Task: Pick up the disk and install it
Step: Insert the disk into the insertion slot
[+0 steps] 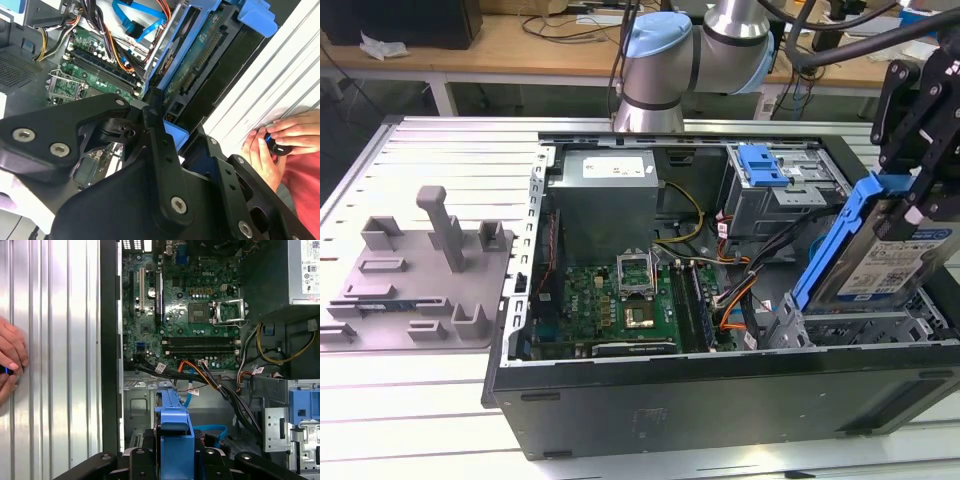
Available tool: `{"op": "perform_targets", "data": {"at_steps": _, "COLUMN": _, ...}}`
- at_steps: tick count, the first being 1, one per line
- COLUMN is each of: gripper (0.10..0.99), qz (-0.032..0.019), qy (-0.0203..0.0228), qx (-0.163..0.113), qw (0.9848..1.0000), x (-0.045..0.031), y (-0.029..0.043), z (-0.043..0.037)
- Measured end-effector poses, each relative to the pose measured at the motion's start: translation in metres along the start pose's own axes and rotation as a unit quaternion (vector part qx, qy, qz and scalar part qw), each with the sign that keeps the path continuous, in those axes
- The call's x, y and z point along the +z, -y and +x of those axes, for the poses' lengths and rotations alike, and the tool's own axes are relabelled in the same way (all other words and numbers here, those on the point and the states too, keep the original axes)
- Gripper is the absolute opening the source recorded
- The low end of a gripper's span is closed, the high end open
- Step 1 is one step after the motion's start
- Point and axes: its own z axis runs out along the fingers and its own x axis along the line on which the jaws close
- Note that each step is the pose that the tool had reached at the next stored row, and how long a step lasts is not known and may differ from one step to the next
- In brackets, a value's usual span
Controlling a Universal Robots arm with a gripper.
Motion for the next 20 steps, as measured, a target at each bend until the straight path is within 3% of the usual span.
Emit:
{"op": "perform_targets", "data": {"at_steps": 11, "gripper": 0.369, "qz": -0.0001, "qy": 0.0, "qx": 0.0, "qw": 1.0, "x": 0.0181, "y": 0.0005, "z": 0.0004}}
{"op": "perform_targets", "data": {"at_steps": 20, "gripper": 0.369, "qz": -0.0001, "qy": 0.0, "qx": 0.0, "qw": 1.0, "x": 0.038, "y": 0.0012, "z": 0.0016}}
